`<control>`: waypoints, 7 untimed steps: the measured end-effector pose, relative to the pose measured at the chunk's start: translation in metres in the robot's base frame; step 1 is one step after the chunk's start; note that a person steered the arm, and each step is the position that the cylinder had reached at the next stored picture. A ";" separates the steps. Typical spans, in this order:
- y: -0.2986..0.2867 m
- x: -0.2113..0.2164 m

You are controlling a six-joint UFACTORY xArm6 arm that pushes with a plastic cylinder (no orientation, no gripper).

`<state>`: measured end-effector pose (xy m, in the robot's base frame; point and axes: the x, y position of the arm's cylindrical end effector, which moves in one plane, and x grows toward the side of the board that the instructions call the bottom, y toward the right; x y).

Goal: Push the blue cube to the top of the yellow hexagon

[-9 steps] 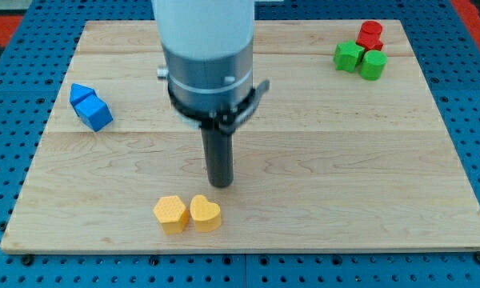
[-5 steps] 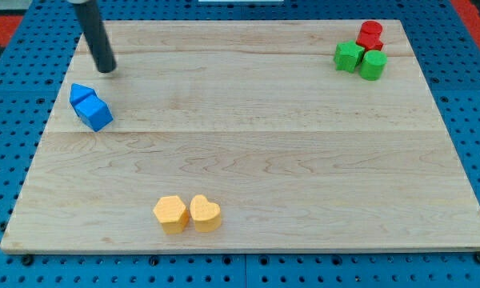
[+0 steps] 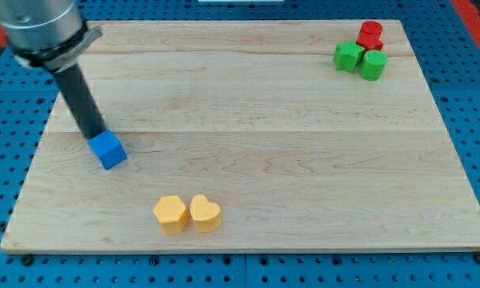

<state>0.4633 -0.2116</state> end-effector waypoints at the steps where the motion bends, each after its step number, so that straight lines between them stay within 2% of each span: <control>1: 0.029 0.033; 2: 0.039 0.033; 3: 0.081 0.052; 4: 0.062 0.069; 5: 0.069 0.085; 7: 0.139 0.055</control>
